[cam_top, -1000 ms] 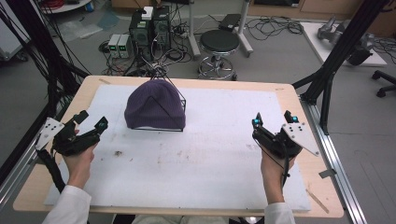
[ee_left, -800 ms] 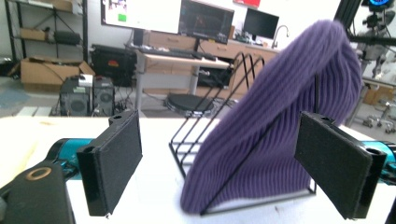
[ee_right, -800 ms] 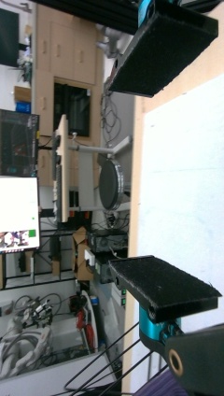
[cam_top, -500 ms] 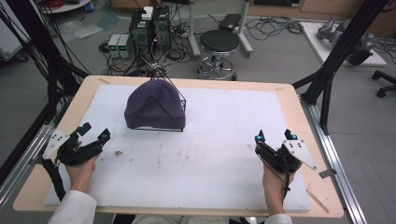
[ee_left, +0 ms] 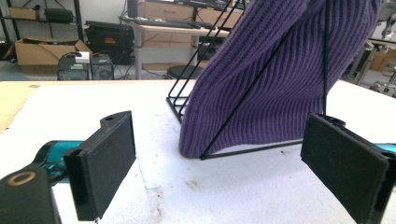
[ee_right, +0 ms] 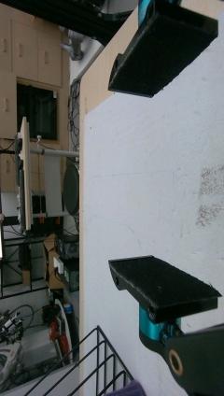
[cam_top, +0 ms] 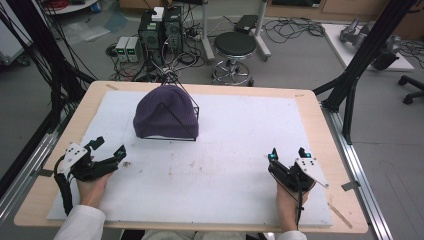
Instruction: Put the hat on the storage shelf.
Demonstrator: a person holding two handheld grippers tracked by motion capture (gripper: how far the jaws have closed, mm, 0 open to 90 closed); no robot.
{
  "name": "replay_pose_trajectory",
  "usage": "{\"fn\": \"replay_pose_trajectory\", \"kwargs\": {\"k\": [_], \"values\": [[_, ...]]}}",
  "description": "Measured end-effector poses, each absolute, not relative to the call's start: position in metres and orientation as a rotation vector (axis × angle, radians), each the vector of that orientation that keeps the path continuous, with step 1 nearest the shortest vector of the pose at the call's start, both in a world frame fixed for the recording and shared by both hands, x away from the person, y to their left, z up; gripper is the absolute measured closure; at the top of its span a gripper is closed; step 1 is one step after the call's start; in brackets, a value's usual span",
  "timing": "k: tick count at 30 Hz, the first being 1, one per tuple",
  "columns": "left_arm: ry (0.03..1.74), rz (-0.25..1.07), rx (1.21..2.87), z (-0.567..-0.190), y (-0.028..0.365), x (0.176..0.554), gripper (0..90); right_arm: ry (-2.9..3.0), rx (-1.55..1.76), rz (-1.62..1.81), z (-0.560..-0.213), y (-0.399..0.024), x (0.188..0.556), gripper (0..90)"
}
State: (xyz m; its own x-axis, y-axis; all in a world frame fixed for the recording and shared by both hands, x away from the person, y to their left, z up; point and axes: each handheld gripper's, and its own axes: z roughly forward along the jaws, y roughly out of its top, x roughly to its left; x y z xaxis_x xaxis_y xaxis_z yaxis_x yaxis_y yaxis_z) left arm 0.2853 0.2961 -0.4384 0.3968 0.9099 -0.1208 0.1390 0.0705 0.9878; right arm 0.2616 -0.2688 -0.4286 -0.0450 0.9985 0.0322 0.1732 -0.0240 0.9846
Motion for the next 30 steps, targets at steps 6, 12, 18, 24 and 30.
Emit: {"fn": "replay_pose_trajectory", "kwargs": {"k": [6,12,18,24,30], "values": [[1.041,0.768,1.390,-0.4404,0.2957,0.2880,10.5,1.360,1.322,1.157,-0.4300,-0.2669,0.2602,11.9],[1.036,0.757,1.396,-0.4410,0.2949,0.2888,10.5,1.370,1.310,1.141,-0.4304,-0.2661,0.2603,11.9],[1.033,0.748,1.403,-0.4410,0.2944,0.2881,10.5,1.370,1.298,1.138,-0.4303,-0.2660,0.2601,11.9],[1.032,0.741,1.404,-0.4412,0.2945,0.2883,10.5,1.375,1.297,1.140,-0.4303,-0.2648,0.2598,11.9],[1.036,0.735,1.398,-0.4414,0.2946,0.2888,10.5,1.373,1.300,1.138,-0.4305,-0.2653,0.2598,11.9]]}}
